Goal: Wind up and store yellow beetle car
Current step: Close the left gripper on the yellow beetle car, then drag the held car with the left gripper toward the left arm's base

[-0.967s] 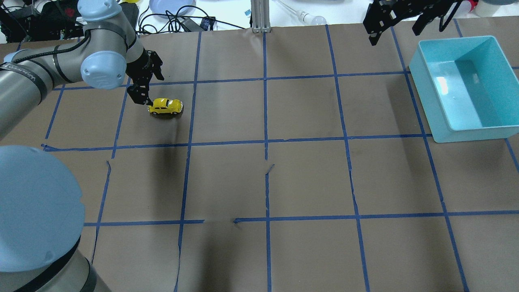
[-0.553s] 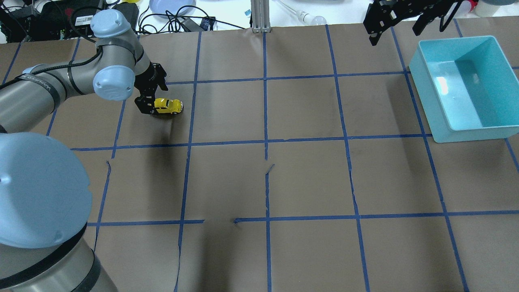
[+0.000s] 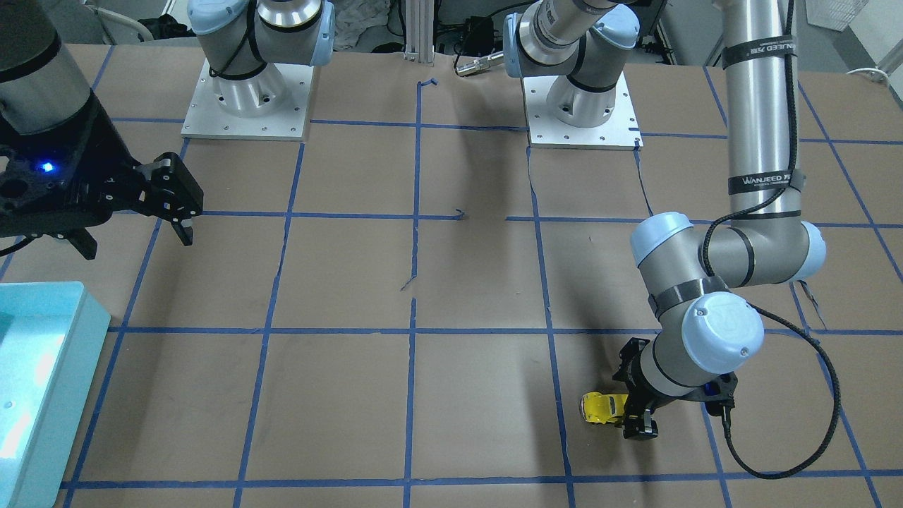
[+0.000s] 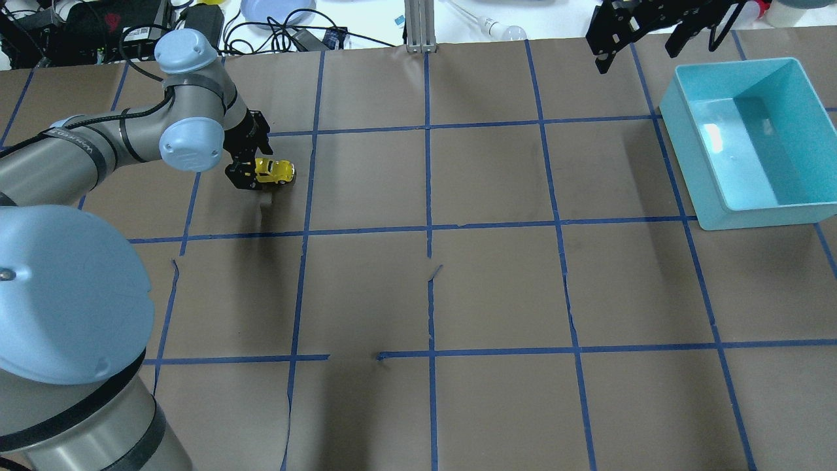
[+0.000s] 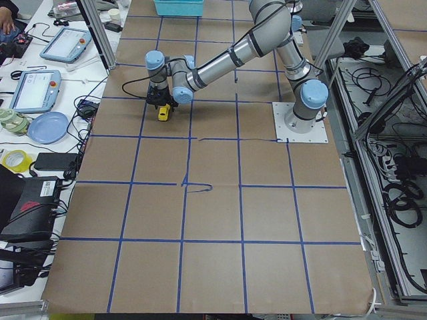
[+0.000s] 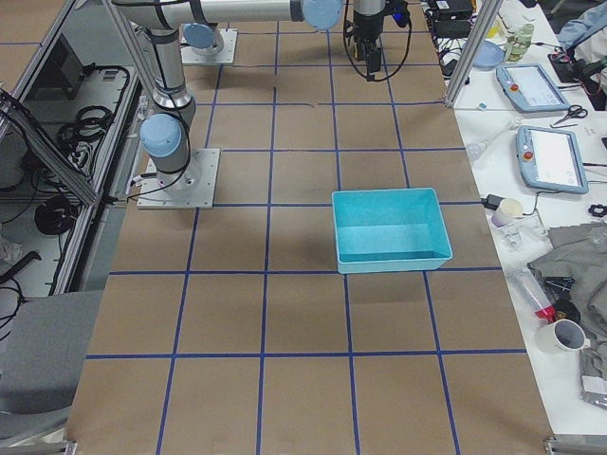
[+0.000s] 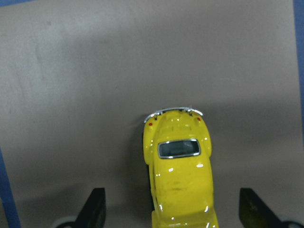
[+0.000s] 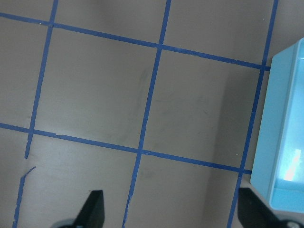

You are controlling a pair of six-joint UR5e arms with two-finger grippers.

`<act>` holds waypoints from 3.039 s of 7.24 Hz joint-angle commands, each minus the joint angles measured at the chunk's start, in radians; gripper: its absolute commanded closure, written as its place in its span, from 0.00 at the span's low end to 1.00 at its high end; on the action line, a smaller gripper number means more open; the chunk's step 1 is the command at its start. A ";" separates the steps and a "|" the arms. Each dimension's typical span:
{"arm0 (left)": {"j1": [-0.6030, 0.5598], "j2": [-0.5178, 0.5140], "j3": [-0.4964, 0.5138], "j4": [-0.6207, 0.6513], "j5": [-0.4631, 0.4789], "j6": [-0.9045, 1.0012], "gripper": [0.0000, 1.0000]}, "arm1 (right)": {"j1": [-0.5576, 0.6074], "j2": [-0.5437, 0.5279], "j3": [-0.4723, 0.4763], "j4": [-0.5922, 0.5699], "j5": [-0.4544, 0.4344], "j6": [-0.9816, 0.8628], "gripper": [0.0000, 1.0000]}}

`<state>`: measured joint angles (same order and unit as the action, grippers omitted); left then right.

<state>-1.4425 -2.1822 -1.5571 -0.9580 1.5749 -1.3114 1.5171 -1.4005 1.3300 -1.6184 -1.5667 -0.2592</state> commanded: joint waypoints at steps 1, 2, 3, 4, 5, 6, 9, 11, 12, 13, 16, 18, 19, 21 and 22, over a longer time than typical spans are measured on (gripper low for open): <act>0.001 -0.004 0.002 -0.001 -0.003 -0.012 0.99 | 0.000 0.000 0.000 0.000 -0.001 0.000 0.00; 0.001 -0.002 0.014 -0.001 -0.036 -0.012 1.00 | 0.000 -0.002 0.000 0.000 -0.001 0.000 0.00; 0.004 0.007 0.035 -0.001 -0.114 -0.020 1.00 | 0.000 -0.002 0.000 0.000 0.000 0.000 0.00; 0.001 0.012 0.063 -0.007 -0.181 -0.084 1.00 | 0.000 -0.002 0.000 0.000 0.000 0.000 0.00; -0.010 0.009 0.063 -0.007 -0.276 -0.153 1.00 | 0.000 -0.002 0.000 0.000 0.000 0.005 0.00; -0.024 0.006 0.057 -0.005 -0.339 -0.160 1.00 | -0.002 -0.003 -0.002 0.005 0.010 0.021 0.00; -0.045 -0.007 0.049 -0.016 -0.409 -0.161 1.00 | 0.000 -0.005 -0.011 0.017 0.010 0.186 0.00; -0.044 -0.024 0.040 -0.015 -0.394 -0.147 1.00 | 0.002 -0.005 -0.006 0.017 0.005 0.187 0.00; -0.044 -0.034 0.046 -0.015 -0.331 -0.146 1.00 | 0.002 -0.005 -0.006 0.018 0.002 0.187 0.00; -0.044 -0.036 0.049 -0.013 -0.305 -0.128 1.00 | 0.002 -0.006 -0.006 0.019 0.000 0.187 0.00; -0.033 -0.041 0.058 -0.012 -0.190 -0.053 1.00 | 0.002 -0.005 -0.005 0.019 0.004 0.186 0.00; -0.001 -0.037 0.060 -0.010 -0.139 0.004 1.00 | 0.003 -0.006 -0.005 0.019 0.000 0.186 0.00; 0.022 -0.037 0.057 -0.008 -0.121 0.068 1.00 | 0.003 -0.006 -0.005 0.017 0.003 0.189 0.00; 0.056 -0.037 0.051 -0.002 -0.118 0.081 1.00 | 0.003 -0.006 -0.005 0.015 0.004 0.189 0.00; 0.069 -0.036 0.055 -0.002 -0.118 0.084 1.00 | 0.003 -0.006 -0.005 0.017 0.005 0.189 0.00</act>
<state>-1.3936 -2.2188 -1.5032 -0.9625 1.4562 -1.2349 1.5201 -1.4062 1.3253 -1.6020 -1.5629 -0.0707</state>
